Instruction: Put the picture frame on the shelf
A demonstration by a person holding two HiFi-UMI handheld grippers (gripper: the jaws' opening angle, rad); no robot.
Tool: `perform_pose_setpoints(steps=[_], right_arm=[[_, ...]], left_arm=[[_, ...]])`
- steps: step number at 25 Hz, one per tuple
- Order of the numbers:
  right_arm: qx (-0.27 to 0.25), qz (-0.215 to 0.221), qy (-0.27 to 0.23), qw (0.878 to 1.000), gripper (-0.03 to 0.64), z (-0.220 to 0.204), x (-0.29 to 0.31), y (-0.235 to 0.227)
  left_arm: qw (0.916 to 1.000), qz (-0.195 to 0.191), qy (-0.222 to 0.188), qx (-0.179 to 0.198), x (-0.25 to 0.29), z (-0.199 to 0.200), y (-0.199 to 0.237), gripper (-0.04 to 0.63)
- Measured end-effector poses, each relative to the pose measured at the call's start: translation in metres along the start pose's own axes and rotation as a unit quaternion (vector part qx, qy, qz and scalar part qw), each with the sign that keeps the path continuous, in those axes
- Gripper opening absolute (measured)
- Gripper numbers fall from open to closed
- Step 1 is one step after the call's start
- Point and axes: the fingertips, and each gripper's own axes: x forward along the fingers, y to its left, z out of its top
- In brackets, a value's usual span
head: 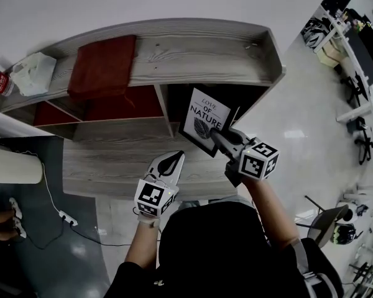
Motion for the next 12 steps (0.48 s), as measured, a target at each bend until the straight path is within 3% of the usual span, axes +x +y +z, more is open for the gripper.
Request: perform_pose_setpoints(steps=[12], right_arm=[[-0.028,0.057,0.016,0.998,0.025,0.041,0.042,-0.002]], left_arm=[[0.9976,0.059,0.013,0.033,0.054,-0.001,0.037,0.009]])
